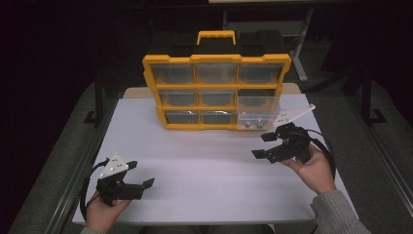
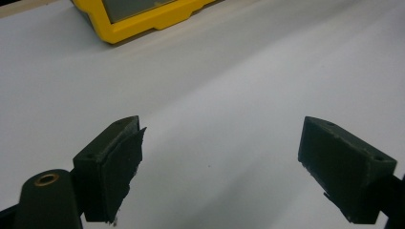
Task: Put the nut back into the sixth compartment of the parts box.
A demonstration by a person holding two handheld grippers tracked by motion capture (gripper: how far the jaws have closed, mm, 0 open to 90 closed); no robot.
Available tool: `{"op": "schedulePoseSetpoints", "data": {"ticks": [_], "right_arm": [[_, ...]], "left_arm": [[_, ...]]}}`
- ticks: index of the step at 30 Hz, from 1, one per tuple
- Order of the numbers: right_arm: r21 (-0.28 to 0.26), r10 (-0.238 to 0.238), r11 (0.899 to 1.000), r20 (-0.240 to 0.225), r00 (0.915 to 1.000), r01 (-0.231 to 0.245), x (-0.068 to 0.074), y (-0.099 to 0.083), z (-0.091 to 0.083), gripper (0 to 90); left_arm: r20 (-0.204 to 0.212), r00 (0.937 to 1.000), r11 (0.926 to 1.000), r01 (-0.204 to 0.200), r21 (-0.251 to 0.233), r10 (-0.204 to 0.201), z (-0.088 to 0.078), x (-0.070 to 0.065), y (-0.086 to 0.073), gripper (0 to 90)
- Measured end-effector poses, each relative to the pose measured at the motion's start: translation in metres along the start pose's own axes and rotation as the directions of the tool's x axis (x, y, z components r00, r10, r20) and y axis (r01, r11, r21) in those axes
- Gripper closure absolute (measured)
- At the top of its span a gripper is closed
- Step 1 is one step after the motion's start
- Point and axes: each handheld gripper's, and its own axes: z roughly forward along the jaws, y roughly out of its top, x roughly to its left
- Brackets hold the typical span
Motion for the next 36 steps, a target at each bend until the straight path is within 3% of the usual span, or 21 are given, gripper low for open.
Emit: {"op": "schedulePoseSetpoints", "data": {"ticks": [2,5,8,12,15,36], "right_arm": [[0.006,0.004,1.0,0.0,1.0,-0.004,0.001,-0.004,0.004,27.9],[0.016,0.015,1.0,-0.007,0.9999,-0.015,0.001,-0.01,0.011,26.8],[0.019,0.025,1.0,-0.006,0.9997,-0.025,0.001,-0.018,0.017,25.7],[0.013,0.028,1.0,0.007,0.9996,-0.028,0.002,-0.028,0.023,24.4],[0.013,0.038,0.999,0.009,0.9992,-0.038,0.002,-0.035,0.026,24.4],[-0.023,0.097,0.995,0.038,0.9946,-0.096,0.002,-0.07,0.036,20.5]], "left_arm": [[0.003,0.9999,0.9998,0.016,-0.009,-0.016,0.001,0.0,0.0,14.8],[0.002,1.0,1.0,0.003,-0.005,-0.003,0.001,0.002,0.0,14.8],[0.006,0.9995,0.9995,0.03,-0.012,-0.03,0.002,0.0,0.0,14.8],[0.008,0.9999,0.9999,0.011,-0.002,-0.011,0.001,0.0,-0.001,14.8],[0.01,0.9997,0.9996,0.025,-0.012,-0.024,0.003,-0.002,0.0,14.8],[0.028,0.9996,0.9999,0.01,-0.009,-0.01,0.004,-0.004,-0.002,14.8]]}}
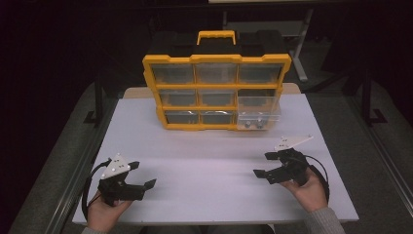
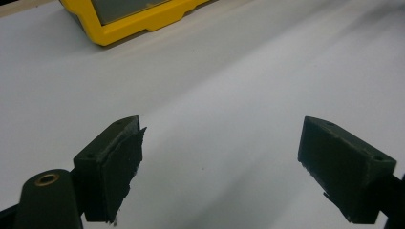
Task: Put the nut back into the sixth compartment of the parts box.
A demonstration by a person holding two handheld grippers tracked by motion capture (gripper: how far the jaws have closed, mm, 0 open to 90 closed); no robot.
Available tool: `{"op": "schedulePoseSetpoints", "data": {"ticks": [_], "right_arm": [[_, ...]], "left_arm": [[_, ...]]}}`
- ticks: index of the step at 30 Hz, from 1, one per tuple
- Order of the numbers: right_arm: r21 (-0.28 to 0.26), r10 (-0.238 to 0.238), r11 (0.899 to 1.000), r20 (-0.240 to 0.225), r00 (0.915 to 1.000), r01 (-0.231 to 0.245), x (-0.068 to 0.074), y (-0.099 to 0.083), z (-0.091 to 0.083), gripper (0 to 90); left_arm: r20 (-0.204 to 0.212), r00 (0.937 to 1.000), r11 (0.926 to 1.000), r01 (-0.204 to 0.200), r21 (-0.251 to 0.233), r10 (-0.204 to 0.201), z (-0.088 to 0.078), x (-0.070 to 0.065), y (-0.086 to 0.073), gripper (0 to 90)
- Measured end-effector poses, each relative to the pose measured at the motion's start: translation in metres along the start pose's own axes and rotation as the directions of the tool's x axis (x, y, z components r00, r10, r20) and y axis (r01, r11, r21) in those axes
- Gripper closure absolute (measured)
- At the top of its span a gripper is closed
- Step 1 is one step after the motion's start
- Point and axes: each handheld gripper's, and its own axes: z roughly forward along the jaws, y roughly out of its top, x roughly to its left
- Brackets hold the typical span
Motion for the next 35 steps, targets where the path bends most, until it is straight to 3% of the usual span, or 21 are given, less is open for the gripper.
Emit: {"op": "schedulePoseSetpoints", "data": {"ticks": [6,20,24,35], "right_arm": [[-0.014,-0.003,1.0,0.01,0.9999,0.003,0.001,-0.007,0.001,19.7],[-0.061,0.033,0.998,0.01,0.9994,-0.032,-0.001,-0.024,-0.004,18.5],[-0.064,0.049,0.997,0.01,0.9988,-0.048,-0.002,-0.029,-0.005,18.1],[-0.07,0.021,0.997,0.046,0.9987,-0.017,0.002,-0.033,-0.007,18.4]], "left_arm": [[0.008,0.9999,1.0,-0.006,-0.004,0.006,0.001,-0.002,0.0,14.8],[0.017,0.9998,1.0,0.002,-0.005,-0.002,0.001,-0.003,-0.002,14.8],[0.022,0.9997,0.9999,-0.012,0.004,0.012,0.002,-0.002,-0.002,15.0],[0.031,0.9995,1.0,-0.005,0.006,0.005,0.003,-0.001,-0.004,15.1]]}}
